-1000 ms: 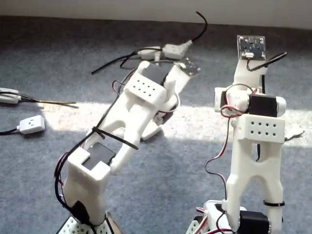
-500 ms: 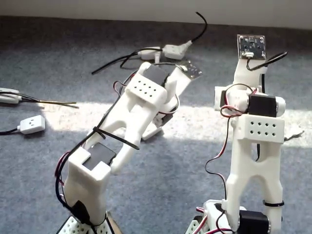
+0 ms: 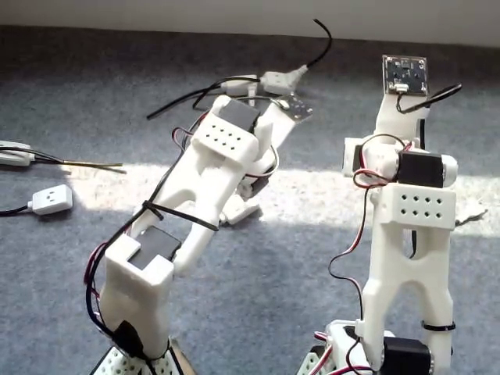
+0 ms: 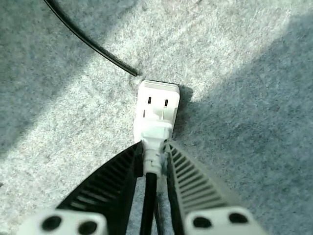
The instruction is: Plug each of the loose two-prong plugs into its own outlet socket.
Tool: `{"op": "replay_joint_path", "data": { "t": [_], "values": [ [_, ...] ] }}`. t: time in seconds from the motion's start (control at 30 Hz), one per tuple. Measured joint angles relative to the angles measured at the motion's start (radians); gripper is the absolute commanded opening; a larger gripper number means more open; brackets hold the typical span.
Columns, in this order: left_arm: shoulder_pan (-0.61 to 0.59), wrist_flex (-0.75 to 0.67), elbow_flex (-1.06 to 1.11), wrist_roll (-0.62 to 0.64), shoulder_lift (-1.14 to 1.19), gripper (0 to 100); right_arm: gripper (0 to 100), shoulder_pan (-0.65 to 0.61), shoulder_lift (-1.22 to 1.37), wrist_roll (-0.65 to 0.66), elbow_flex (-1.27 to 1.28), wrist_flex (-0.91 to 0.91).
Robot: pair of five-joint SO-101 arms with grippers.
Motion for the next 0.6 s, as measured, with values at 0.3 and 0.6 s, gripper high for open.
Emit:
{"op": "replay_joint_path", "data": {
  "t": [0.3,0.6],
  "values": [
    [0.000,0.000,-0.002,0.000,0.051,1,0.7,0.000,0.000,0.000,0.000,0.000],
    [0.005,0.002,-0.077,0.000,0.097,1,0.7,0.000,0.000,0.000,0.000,0.000]
  ]
}}
